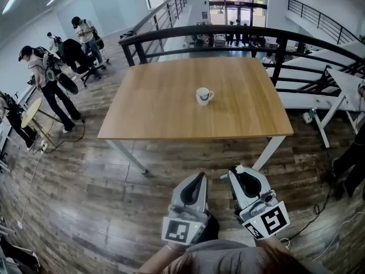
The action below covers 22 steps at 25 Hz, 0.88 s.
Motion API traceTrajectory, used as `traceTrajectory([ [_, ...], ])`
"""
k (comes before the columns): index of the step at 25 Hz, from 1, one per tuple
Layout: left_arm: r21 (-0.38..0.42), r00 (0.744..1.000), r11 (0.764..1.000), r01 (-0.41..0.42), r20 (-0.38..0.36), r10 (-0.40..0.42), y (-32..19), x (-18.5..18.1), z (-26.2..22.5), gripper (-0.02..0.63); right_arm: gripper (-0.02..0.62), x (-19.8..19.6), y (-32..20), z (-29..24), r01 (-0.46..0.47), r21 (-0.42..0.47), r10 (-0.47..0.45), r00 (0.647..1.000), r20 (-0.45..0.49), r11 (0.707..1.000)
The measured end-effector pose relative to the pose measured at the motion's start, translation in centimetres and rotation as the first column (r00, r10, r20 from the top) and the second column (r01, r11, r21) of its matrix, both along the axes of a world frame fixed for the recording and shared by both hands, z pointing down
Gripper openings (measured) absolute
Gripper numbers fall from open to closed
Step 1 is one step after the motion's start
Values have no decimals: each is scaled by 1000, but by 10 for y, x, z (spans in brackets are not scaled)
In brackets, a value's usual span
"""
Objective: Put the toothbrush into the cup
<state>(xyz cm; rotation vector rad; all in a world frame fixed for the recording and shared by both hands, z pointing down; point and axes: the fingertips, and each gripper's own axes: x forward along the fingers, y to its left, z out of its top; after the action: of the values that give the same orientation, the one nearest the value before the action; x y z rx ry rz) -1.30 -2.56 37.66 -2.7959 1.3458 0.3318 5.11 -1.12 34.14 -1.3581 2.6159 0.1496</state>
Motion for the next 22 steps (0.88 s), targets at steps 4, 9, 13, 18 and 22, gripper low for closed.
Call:
traceTrajectory([
  [4,-1,1000,1000,-19,5,19,-46,-2,-3,-5,26,-5,-45,0,-17,-13,17,1000,6,1000],
  [9,-13,999,999,-50,6,50,-98,-5,-8,-5,26,-9,-98,-4,-39,-21,39,999,4,999],
  [13,-10,997,997,-74,6,74,-137,-1,-10,-5,26,-6,-135,-8,-63,-17,63,998,3,998],
  [18,-32,994,993,-109,9,110,-177,4,-5,-5,26,-5,-178,-9,-87,-19,87,996,4,996],
  [22,-38,993,992,-120,1,120,-201,6,-5,-5,26,-9,-200,-6,-80,-34,80,997,5,996],
])
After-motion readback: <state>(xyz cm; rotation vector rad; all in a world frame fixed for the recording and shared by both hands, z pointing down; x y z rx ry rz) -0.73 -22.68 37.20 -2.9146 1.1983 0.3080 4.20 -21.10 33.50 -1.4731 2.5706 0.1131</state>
